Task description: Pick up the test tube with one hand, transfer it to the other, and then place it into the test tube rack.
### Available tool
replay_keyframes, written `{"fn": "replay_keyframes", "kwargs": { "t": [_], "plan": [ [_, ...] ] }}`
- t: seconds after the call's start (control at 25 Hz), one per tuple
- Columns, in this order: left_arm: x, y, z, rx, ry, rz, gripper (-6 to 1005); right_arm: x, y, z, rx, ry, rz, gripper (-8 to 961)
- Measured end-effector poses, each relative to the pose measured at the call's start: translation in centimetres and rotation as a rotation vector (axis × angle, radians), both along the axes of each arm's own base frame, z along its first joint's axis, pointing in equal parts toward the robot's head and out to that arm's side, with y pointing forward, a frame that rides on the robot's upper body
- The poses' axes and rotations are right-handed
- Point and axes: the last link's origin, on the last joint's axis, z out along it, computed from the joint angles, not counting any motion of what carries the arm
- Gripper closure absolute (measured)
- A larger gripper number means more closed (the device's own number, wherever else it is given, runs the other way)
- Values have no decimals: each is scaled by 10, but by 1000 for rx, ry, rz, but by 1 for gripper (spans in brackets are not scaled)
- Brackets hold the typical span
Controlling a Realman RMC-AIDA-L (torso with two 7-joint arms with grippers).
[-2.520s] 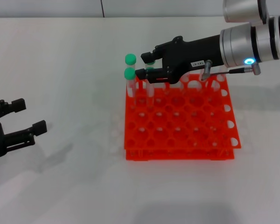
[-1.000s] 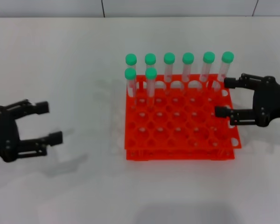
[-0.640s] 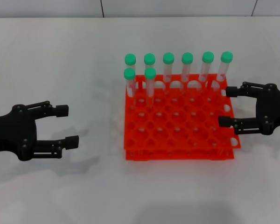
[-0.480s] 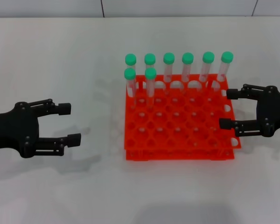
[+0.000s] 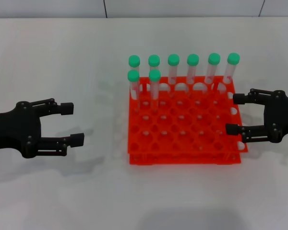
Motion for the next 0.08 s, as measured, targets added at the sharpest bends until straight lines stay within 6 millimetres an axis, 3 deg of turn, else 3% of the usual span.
{"fn": "replay_keyframes", "kwargs": {
  "t": [0.08],
  "plan": [
    [0,0,0,2,1,1,119,0,0,0,-2,0,1,91]
  ]
}}
